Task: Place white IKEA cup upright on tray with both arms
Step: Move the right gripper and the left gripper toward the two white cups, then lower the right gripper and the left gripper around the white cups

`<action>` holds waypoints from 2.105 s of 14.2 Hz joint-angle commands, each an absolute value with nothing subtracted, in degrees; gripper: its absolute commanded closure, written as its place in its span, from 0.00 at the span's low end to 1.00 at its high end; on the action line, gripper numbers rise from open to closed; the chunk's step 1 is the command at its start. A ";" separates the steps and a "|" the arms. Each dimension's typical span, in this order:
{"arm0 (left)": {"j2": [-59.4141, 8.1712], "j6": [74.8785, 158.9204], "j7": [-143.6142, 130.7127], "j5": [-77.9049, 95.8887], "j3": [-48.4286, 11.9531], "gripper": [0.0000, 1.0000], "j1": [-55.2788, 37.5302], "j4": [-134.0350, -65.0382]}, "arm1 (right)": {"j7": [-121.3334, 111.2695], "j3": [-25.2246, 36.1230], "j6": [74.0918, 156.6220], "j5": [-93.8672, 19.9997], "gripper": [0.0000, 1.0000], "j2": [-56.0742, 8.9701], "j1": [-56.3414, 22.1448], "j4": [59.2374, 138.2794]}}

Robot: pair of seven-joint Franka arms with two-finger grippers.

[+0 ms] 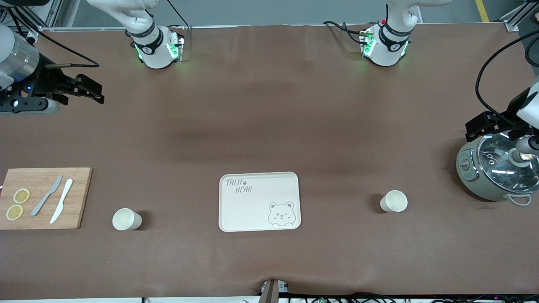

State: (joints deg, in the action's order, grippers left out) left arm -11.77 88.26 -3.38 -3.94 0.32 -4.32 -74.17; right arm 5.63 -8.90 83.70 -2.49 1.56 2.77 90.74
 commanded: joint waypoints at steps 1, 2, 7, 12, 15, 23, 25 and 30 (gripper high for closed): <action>-11.43 89.55 -1.50 -5.54 -0.17 0.00 -4.05 -74.44 | 6.42 -8.88 85.77 -2.99 0.00 1.50 2.72 90.88; -11.43 89.65 -1.15 -5.62 -0.18 0.00 -4.30 -74.36 | 6.42 -8.88 85.87 -2.99 0.00 1.15 2.72 90.88; -10.99 89.82 0.43 -5.10 -0.26 0.00 -3.34 -74.36 | 6.50 -8.79 86.57 -3.08 0.00 0.35 3.60 90.79; -14.05 89.30 1.50 -5.10 -0.09 0.00 -3.25 -75.67 | 6.33 -8.44 93.15 -2.46 0.00 -4.91 5.89 90.18; -17.56 90.78 1.32 -4.66 -0.18 0.00 -3.25 -75.41 | 6.33 -8.35 98.85 -2.20 0.00 -10.27 6.76 88.86; -26.71 104.23 2.37 -0.10 -0.26 0.00 -3.60 -75.23 | 5.62 -8.44 111.88 3.95 0.00 -25.55 8.43 83.95; -29.34 106.86 3.16 1.05 -0.26 0.00 -3.69 -75.23 | 5.36 -8.44 113.98 4.04 0.00 -29.77 9.05 81.31; -35.23 114.33 3.25 1.76 -0.26 0.00 -4.31 -75.32 | 2.64 -8.35 123.03 4.13 0.00 -36.55 10.28 80.86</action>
State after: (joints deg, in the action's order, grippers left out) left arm -32.73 111.75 1.98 0.69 -0.26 -4.27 -76.18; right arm 3.55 -7.45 121.57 3.00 -33.69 9.27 83.23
